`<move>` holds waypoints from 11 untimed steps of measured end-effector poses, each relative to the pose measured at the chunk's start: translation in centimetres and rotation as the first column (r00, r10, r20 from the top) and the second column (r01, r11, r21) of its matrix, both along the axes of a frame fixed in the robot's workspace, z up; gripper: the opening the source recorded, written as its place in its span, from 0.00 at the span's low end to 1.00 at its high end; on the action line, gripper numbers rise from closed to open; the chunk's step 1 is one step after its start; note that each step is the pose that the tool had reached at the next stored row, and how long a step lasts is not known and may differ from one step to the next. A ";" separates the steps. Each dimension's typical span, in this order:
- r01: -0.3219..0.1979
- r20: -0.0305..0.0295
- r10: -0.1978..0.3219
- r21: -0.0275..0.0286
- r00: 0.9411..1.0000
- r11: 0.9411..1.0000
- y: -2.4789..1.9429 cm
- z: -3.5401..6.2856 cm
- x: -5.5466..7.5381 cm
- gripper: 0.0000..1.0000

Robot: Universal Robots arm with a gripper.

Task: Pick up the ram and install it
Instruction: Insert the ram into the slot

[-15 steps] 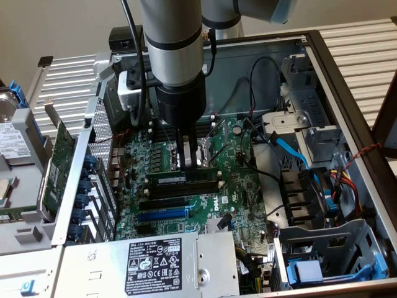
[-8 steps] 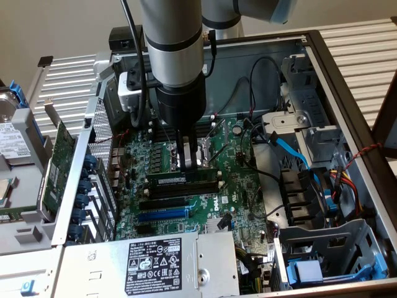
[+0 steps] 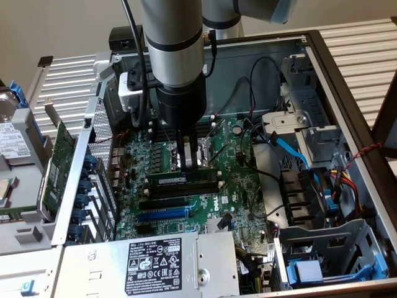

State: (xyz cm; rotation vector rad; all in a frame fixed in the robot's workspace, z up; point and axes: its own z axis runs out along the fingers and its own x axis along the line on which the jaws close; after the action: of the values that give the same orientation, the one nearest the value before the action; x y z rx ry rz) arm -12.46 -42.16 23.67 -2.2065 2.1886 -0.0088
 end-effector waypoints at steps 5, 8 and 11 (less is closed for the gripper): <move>-0.002 0.000 0.002 0.000 1.000 1.000 0.09 -0.03 0.0 0.13; -0.002 0.000 0.002 0.000 1.000 1.000 0.10 -0.08 0.0 0.13; -0.002 0.000 0.002 0.000 1.000 1.000 0.10 -0.17 0.0 0.13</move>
State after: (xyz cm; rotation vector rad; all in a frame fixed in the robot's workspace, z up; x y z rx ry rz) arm -12.46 -42.06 23.50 -2.2089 2.1860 -0.0087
